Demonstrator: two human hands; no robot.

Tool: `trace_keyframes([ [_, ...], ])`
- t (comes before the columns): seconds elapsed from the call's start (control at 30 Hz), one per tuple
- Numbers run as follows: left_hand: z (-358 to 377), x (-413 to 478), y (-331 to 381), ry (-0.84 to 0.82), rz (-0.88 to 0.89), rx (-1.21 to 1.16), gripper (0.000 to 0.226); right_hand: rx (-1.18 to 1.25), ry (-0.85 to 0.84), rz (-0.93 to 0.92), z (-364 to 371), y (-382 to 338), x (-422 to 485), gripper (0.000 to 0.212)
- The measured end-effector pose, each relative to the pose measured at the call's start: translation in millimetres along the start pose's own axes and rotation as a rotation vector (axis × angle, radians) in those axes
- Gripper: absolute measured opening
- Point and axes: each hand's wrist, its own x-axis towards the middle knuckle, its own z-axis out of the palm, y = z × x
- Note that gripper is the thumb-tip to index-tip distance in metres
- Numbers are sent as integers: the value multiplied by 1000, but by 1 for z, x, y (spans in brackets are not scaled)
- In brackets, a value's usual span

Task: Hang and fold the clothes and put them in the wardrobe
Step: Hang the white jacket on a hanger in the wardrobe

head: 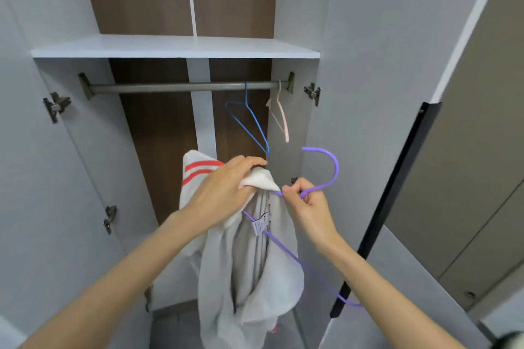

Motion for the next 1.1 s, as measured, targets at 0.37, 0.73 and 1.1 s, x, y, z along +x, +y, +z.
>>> trace_keyframes([
  [0.37, -37, -67, 52, -30, 192, 449, 31, 157, 64, -115, -19, -57, -56, 39],
  [0.73, -98, -103, 23, 211, 4, 354, 32, -601, -92, -229, 28, 33, -143, 37],
  [1.1, -164, -145, 39, 330, -42, 314, 44, -578, -183, 167, 134, 65, -131, 24],
])
